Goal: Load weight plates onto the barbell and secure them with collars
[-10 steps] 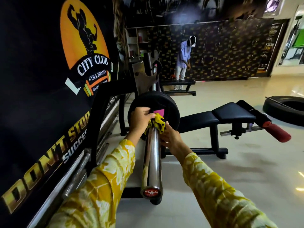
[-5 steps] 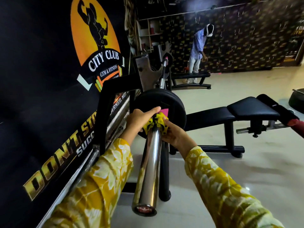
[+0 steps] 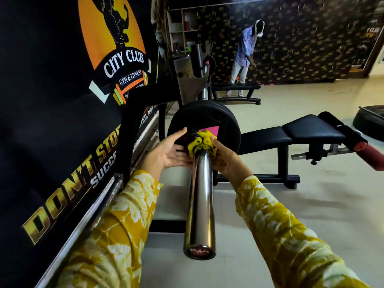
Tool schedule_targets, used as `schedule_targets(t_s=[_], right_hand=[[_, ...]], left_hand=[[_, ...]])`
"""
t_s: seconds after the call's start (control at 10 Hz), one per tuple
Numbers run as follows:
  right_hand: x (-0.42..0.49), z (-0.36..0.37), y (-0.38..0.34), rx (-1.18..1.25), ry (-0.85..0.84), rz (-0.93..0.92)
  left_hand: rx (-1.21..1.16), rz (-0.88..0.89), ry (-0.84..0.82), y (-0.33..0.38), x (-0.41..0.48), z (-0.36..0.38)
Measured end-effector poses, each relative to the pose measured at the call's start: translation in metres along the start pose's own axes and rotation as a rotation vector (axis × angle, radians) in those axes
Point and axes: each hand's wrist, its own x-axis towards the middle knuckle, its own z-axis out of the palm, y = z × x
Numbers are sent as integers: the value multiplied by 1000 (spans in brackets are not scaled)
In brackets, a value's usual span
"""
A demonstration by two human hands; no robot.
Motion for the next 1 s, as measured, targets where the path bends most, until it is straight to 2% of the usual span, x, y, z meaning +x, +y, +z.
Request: schedule_targets(t_s=[0.2,0.4,0.7,0.8,0.9,1.0], right_hand=[[3,4,1,-3,46,-2],[-2,5,3,13,-15,-33],[-12,12,-1,-70,58,-18],[-14,13,9,-229,172,-125],[-30,9,29,-536,215,-448],[-45,2,43,-675,260,-580]], left_hand=[[-117,88,-10,-14,20,-12],[-181,132,28,-22,22,-7],[-122,243,102,-28,6,6],[184,534,362,-37,5,12],[601,850,555,-54,-12,20],[716,1013,527,-72,-20,22]])
